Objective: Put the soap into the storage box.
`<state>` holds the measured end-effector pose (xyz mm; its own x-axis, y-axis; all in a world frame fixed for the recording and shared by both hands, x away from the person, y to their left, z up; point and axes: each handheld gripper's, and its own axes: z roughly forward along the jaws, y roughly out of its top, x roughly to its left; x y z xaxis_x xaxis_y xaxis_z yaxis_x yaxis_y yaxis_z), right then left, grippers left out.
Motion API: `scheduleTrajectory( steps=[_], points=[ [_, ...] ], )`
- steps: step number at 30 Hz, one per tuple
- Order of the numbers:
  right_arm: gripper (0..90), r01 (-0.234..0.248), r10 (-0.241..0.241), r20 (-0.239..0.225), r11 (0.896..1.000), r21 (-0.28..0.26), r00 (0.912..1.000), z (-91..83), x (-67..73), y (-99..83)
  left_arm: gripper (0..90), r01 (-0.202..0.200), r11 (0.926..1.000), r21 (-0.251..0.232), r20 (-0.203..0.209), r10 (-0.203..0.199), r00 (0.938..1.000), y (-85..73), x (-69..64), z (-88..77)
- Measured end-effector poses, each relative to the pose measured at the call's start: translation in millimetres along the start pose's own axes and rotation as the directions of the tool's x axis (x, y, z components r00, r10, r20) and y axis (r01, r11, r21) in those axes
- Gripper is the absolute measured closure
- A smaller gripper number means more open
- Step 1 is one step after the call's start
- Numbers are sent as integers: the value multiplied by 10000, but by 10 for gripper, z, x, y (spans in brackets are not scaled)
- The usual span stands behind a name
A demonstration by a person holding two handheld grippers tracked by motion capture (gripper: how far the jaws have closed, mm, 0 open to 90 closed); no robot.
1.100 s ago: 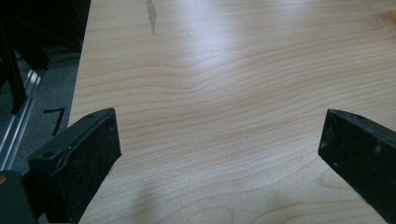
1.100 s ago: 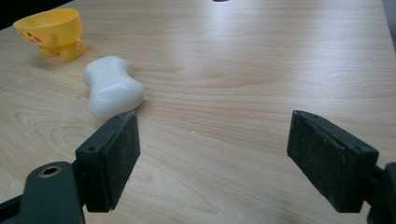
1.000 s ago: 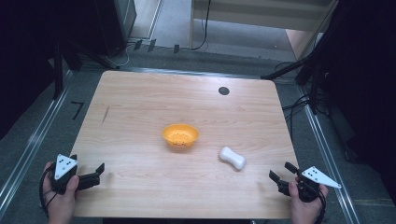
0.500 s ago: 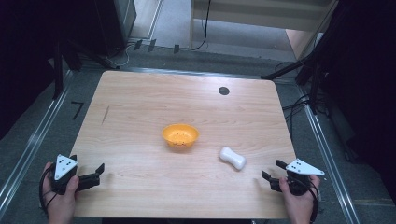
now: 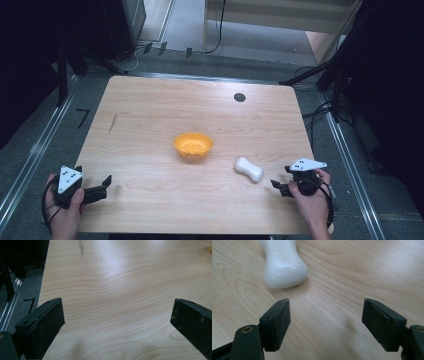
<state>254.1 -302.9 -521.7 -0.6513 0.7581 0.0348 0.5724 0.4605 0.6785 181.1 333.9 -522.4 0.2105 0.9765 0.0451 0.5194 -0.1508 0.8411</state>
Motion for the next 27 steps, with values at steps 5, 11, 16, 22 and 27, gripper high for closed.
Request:
scheduleTrajectory(
  steps=[5,11,16,22,27],
  points=[
    [217,360,-354,-101,9973,645,9993,60,2,88,0,7,10000,-7,4,-7,10000,0,0,2],
    [198,875,-878,-38,9870,1351,9961,111,35,193,0,-6,10000,-13,4,6,10000,0,-1,4],
    [184,1061,-1054,-135,9765,1877,9943,155,61,275,0,-10,10000,-4,20,10,10000,0,-1,3],
    [156,1282,-1267,-214,9653,2274,9917,208,66,359,0,-17,10000,2,13,17,10000,0,-2,4],
    [112,1605,-1544,-437,9454,2837,9870,269,99,452,0,-23,10000,3,21,23,10000,0,-2,3]
  ],
)
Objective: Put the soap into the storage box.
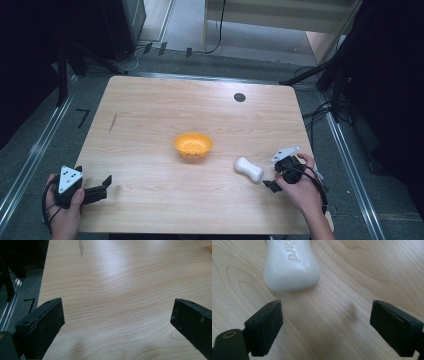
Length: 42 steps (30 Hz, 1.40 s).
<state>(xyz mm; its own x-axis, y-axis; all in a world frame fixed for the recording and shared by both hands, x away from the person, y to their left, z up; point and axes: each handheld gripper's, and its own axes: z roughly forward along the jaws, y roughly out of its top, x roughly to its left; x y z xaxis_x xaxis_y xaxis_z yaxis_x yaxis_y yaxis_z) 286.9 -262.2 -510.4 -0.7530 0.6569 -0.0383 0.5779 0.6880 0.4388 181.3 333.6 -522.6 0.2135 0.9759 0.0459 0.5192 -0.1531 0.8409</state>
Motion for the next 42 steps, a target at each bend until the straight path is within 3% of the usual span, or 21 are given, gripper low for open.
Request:
scheduleTrajectory(
  steps=[9,28,42],
  points=[
    [0,488,-478,-138,9954,824,9988,63,40,160,0,0,10000,-6,21,0,10000,0,1,1],
    [0,1096,-1012,-608,9819,1546,9930,157,132,515,0,-18,10000,-6,32,18,10000,0,1,1],
    [30,1075,-898,-994,9759,1899,9910,275,210,706,0,4,10000,-27,25,-4,10000,-1,1,0]
  ],
)
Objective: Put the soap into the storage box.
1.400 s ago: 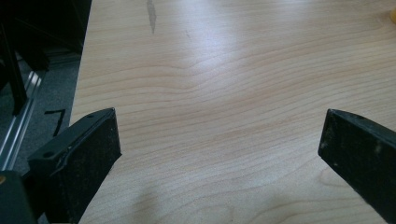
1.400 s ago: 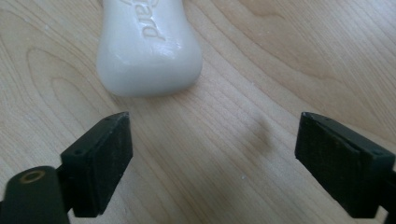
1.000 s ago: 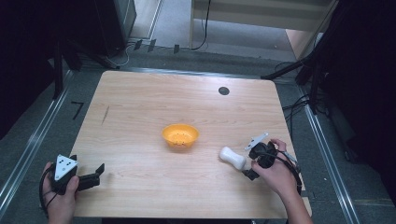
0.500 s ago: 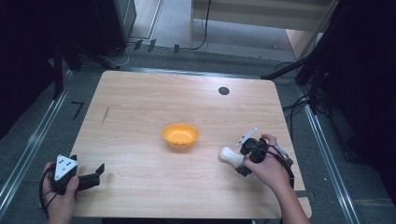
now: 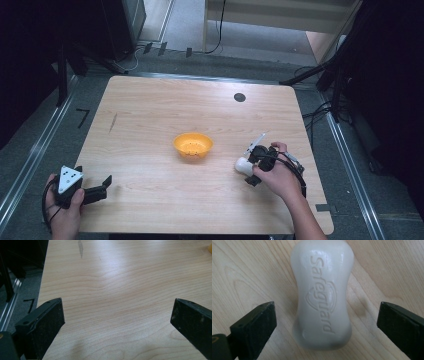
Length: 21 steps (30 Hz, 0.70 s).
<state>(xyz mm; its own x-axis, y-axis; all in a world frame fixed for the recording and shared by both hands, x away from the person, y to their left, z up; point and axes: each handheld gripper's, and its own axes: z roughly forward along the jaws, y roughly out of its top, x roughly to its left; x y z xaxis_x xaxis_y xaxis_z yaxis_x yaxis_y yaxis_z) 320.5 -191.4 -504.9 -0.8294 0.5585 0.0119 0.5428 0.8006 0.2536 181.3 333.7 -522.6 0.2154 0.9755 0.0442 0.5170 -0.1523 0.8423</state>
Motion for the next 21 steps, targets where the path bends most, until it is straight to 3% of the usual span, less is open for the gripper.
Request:
scheduleTrajectory(
  steps=[13,15,20,21],
  points=[
    [206,126,-121,-204,9996,246,9997,71,5,138,0,0,10000,5,4,0,10000,0,1,0],
    [300,136,-130,-298,9997,208,9995,69,0,159,0,12,10000,3,6,-12,10000,0,1,0],
    [389,170,-166,-199,9997,200,9997,76,-2,187,0,15,10000,5,30,-15,10000,0,4,0],
    [448,220,-216,-156,9994,275,9996,69,4,206,0,11,10000,10,29,-11,10000,0,4,-1]
  ],
)
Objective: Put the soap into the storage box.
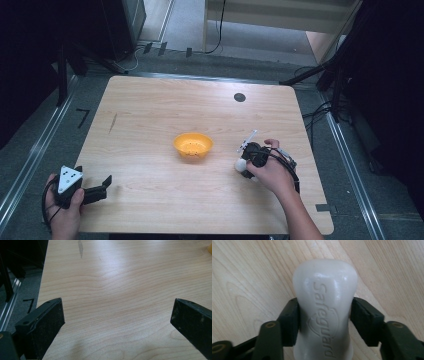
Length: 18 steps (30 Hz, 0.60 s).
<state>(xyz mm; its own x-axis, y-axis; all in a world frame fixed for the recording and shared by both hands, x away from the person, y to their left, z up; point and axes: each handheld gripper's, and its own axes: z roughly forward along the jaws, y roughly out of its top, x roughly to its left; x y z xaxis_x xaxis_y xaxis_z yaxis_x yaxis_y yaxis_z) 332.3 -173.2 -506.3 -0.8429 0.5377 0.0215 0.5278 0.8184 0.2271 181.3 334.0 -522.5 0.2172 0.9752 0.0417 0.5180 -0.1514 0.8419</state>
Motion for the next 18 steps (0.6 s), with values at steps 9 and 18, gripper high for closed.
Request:
scheduleTrajectory(
  steps=[9,18],
  points=[
    [494,414,-416,48,9989,214,9991,-8,30,37,0,8,10000,-10,6,-8,10000,0,1,-1],
    [497,673,-675,119,9976,184,9976,-11,51,63,0,1,10000,8,-3,-1,10000,0,1,1]
  ],
)
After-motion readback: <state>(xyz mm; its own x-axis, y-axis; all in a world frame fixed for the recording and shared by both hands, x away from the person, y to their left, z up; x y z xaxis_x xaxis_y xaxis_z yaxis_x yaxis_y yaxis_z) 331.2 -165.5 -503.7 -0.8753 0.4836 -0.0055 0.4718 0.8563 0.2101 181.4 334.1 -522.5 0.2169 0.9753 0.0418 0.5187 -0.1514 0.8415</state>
